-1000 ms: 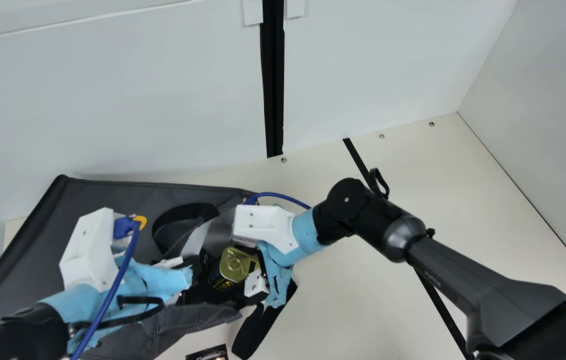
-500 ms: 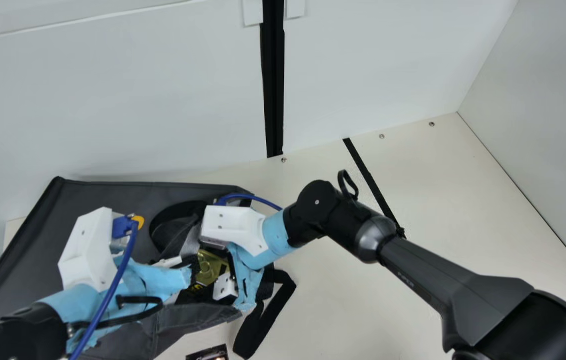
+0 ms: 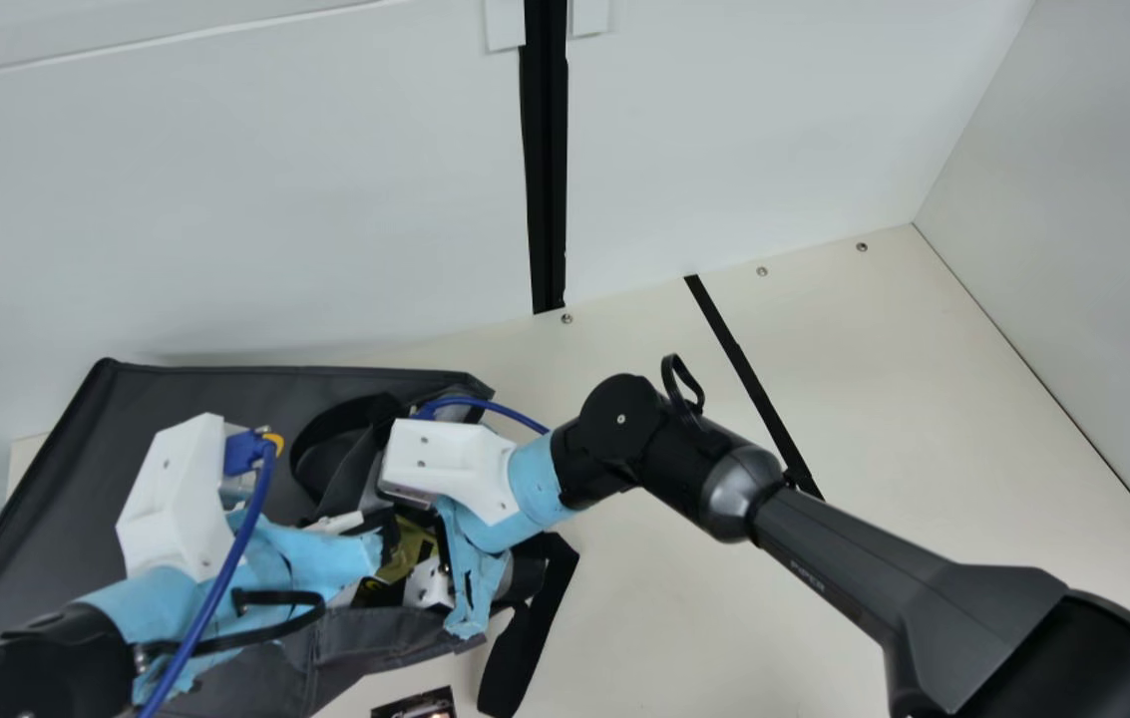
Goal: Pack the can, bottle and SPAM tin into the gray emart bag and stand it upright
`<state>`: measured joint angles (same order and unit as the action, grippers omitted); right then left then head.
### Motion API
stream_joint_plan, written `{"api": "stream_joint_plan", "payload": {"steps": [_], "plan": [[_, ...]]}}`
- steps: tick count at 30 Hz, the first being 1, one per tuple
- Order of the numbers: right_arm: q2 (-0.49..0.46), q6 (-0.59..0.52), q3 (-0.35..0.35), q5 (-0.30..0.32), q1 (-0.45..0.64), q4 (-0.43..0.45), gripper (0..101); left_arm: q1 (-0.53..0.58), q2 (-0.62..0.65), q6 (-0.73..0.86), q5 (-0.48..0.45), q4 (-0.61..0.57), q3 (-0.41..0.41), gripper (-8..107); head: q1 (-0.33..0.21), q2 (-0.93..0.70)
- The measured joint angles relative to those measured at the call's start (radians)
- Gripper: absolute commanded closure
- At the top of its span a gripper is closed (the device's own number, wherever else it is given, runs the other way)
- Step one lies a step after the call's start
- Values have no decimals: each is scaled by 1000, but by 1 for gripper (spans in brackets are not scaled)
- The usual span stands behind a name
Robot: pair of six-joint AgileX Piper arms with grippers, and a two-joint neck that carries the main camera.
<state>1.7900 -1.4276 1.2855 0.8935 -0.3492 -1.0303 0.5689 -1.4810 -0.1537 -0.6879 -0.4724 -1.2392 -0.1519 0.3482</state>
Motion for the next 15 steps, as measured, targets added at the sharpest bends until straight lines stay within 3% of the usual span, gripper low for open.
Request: {"api": "stream_joint_plan", "payload": {"steps": [3, 15], "plan": [[-3, 1, -8, -1, 5, -1, 101, 0, 0, 0, 0, 0, 0, 107, 0, 0], [-17, 3, -17, 17, 17, -1, 61, 0, 0, 0, 0, 0, 0, 107, 0, 0]]}}
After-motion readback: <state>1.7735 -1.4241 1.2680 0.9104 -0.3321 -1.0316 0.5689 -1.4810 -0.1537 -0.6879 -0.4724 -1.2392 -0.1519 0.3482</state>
